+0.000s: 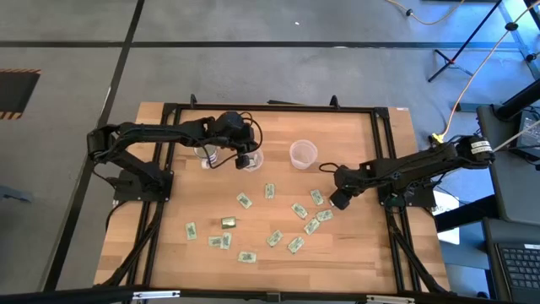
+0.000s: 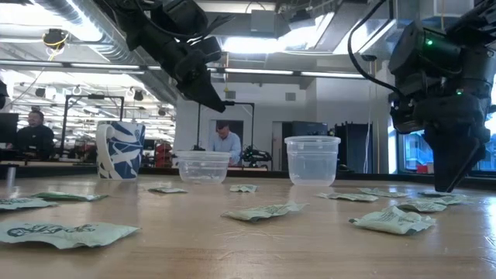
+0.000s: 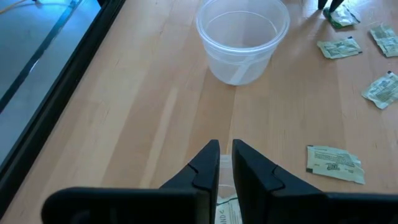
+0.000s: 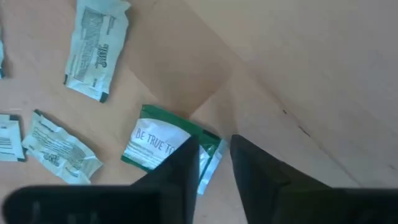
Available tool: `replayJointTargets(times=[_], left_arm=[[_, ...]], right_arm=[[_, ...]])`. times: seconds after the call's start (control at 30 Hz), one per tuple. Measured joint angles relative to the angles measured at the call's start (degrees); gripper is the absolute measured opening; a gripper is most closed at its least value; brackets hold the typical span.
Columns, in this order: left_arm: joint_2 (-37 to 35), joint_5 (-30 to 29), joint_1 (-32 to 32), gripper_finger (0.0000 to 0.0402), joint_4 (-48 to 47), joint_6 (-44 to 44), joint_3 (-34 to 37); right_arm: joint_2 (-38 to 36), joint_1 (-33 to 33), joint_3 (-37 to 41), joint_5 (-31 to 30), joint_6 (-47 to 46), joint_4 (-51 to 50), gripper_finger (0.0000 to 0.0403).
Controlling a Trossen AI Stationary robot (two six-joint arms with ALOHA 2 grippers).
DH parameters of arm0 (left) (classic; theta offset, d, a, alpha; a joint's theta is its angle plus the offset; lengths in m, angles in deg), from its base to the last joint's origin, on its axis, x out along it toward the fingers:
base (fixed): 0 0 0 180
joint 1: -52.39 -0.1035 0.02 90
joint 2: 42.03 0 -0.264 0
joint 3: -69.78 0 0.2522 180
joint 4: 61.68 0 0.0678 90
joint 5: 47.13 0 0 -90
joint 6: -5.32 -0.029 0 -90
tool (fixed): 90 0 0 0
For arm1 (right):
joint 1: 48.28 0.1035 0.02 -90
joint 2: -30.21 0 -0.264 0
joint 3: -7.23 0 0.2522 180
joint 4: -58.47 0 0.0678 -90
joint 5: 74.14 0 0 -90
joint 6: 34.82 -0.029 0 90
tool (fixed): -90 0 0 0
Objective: Pick and place items into bin
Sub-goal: Put the green truvia packet into the left transparent bin
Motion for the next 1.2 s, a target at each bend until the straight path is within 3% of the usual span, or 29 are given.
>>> replayJointTargets(times=[0.27, 0.7, 1.2], left_arm=[[0.0, -0.1, 0.0, 0.0036, 0.0, 0.0, 0.0], [0.0, -0.2, 0.0, 0.0035, 0.0, 0.0, 0.0], [0.0, 0.4, 0.1, 0.0035, 4.1, 0.1, 0.0]], right_arm=[[0.1, 0.0, 0.1, -0.4, 0.9, -0.7, 0.0008], [0.3, 0.0, -1.1, -1.6, -0.1, -1.2, 0.0002], [0.4, 0.0, -15.1, -6.0, 12.7, -3.3, 0.0]])
